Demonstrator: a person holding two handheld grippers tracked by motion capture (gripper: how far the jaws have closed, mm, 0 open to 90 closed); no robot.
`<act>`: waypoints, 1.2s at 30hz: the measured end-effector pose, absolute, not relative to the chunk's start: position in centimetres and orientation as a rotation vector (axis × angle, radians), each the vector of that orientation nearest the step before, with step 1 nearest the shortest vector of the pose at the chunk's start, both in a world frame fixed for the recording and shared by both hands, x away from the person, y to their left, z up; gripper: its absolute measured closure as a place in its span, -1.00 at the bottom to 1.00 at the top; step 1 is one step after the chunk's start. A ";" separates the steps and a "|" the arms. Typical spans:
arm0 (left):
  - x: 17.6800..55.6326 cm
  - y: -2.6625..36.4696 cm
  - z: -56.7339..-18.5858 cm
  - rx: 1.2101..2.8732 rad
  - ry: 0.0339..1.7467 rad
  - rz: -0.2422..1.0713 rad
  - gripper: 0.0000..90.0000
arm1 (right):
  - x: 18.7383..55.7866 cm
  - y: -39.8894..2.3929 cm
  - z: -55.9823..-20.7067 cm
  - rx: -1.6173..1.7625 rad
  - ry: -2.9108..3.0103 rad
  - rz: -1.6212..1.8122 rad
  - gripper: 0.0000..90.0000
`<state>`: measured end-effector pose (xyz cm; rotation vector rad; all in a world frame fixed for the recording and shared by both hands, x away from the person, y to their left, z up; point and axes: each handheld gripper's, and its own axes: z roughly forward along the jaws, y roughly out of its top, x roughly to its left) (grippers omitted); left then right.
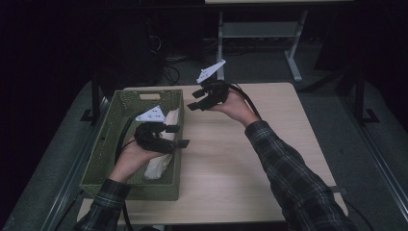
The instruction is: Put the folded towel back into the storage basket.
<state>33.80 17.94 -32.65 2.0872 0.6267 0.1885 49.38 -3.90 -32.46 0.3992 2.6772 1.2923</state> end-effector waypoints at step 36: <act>32.2 3.0 -36.9 2.158 0.481 0.133 -0.38 | 46.4 -16.8 -37.8 0.568 2.625 1.320 -0.26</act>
